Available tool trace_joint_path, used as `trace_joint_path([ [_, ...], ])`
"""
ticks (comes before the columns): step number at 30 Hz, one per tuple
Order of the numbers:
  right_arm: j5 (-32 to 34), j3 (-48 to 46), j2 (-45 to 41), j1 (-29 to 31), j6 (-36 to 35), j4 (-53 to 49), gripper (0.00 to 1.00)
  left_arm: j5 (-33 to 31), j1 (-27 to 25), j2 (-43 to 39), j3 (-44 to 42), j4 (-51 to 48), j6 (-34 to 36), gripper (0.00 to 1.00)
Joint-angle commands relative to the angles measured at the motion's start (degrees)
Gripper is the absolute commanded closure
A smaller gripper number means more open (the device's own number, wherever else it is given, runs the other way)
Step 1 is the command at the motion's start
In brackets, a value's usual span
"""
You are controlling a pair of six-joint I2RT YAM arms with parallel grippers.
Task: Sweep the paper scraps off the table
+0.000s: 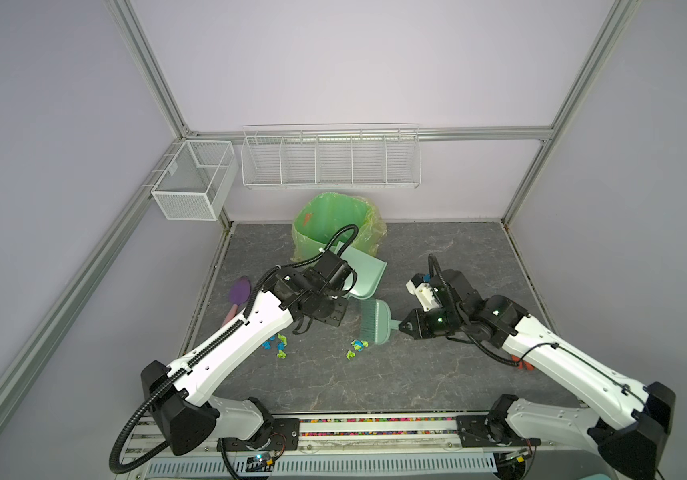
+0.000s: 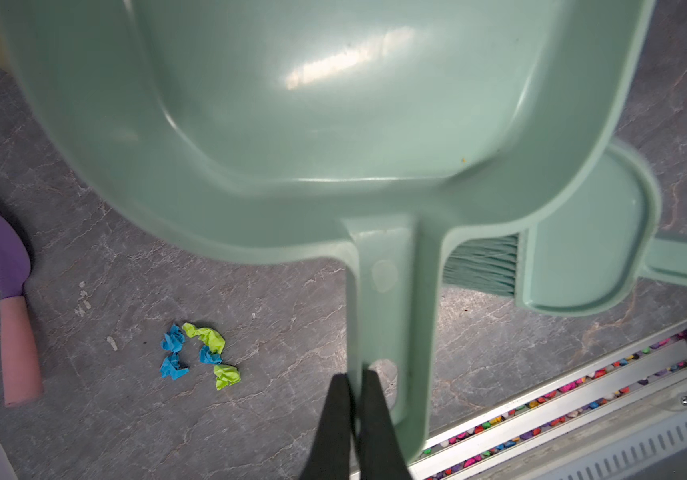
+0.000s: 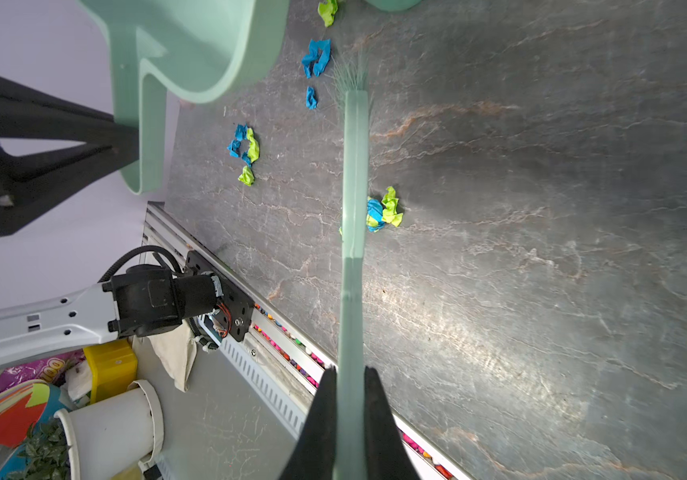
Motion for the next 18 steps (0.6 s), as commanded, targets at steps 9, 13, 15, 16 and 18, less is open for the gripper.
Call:
trace_joint_path([
  [9,-0.31,2.13,6.88,5.68,3.43,5.57,0.93,-0.83,-0.17,0.38,-1.3,-1.31,-1.71,1.0],
  [13,-0.38,2.59,8.54,6.76,4.03,5.9,0.93,-0.93,-0.14,-0.21,-1.87,-1.47,-1.63,1.0],
  [15,-0.34,2.97,9.26,7.42,4.05,6.04,0.93,-1.05,-0.14,-0.51,-2.2,-1.54,-1.72,1.0],
  [16,-0.34,3.2,9.63,7.68,4.05,6.11,0.93,-1.01,-0.14,-0.74,-2.38,-1.39,-1.72,1.0],
  [18,-0.66,3.46,10.3,8.14,4.22,6.38,0.93,-0.89,-0.17,-1.02,-2.75,-1.27,-1.76,1.0],
])
